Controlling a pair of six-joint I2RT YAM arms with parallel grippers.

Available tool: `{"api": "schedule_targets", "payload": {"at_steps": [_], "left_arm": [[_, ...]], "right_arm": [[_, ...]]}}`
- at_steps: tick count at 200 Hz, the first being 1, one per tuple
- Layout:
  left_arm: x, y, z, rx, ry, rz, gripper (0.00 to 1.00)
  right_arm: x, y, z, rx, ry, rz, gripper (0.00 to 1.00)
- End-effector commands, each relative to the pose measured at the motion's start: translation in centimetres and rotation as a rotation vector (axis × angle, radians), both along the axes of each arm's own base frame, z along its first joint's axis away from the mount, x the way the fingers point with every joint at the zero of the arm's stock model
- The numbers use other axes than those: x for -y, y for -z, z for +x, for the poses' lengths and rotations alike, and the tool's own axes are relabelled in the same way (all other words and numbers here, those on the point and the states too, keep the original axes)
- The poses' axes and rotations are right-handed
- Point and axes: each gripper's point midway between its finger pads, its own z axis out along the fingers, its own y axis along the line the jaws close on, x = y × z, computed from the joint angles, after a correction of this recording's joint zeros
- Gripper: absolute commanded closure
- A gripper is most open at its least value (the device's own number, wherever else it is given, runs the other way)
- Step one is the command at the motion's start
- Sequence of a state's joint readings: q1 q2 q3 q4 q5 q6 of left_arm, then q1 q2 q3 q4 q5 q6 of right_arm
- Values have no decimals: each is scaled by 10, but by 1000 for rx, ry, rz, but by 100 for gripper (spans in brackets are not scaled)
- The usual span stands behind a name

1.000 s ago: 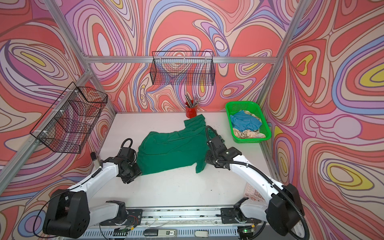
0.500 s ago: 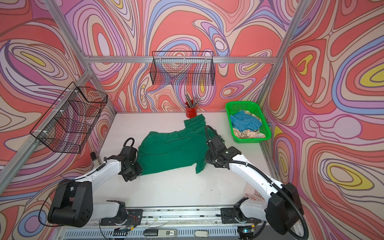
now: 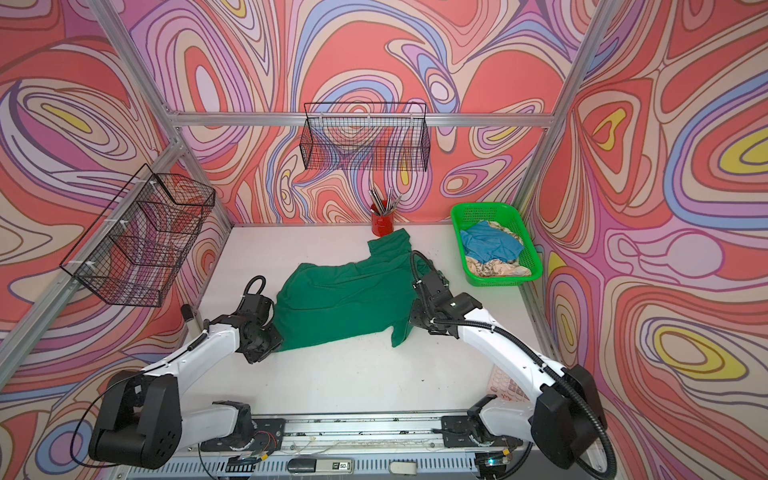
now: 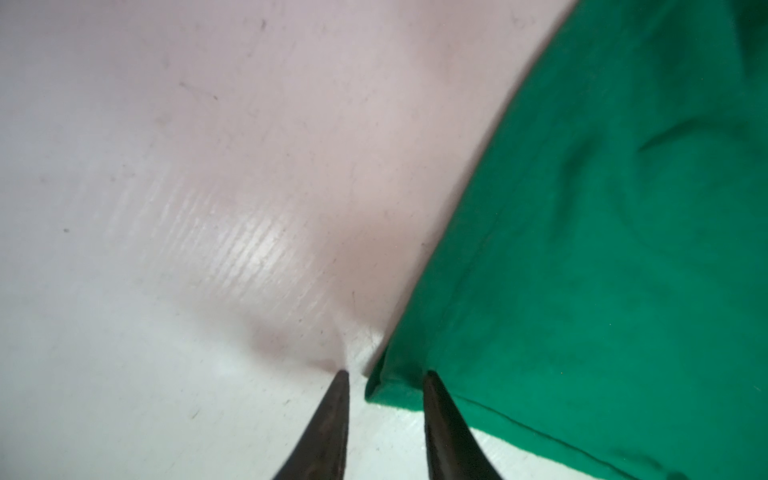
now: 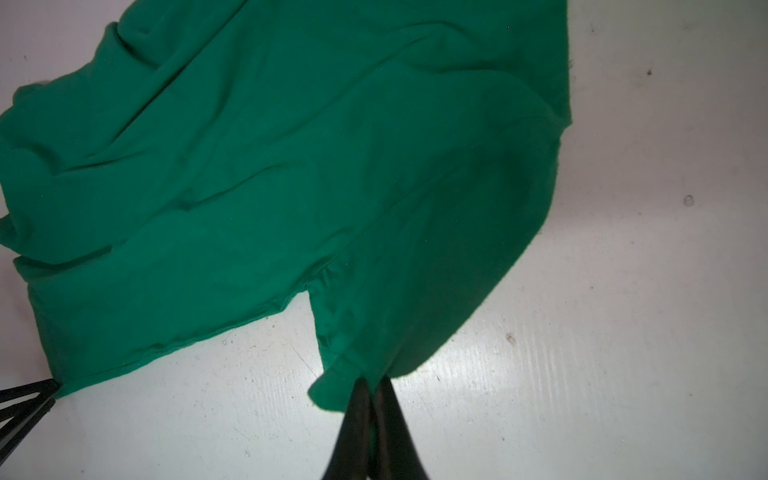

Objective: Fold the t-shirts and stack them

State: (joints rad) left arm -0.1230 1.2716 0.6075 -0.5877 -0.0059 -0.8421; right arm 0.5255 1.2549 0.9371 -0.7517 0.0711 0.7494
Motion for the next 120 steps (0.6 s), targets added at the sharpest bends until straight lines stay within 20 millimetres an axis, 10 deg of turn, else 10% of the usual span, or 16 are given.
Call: {"api": "schedule_targets", "payload": {"at_steps": [1,39,70,120], "left_arm": [[-1,9,-4,-21,-12,2,66],[6,21,-12,-50,-18,-39,70],[2,18,-14,-52,-21,-14,97],[5,-42,34,117,-12,-18,100]], "right_arm": [[-1,-4,3,15,8,-2,100],[0,-2,2,11,10,-5,100],[0,-5,4,20,12,-4,100],[4,-43,26,114,-6,-18,100]]}}
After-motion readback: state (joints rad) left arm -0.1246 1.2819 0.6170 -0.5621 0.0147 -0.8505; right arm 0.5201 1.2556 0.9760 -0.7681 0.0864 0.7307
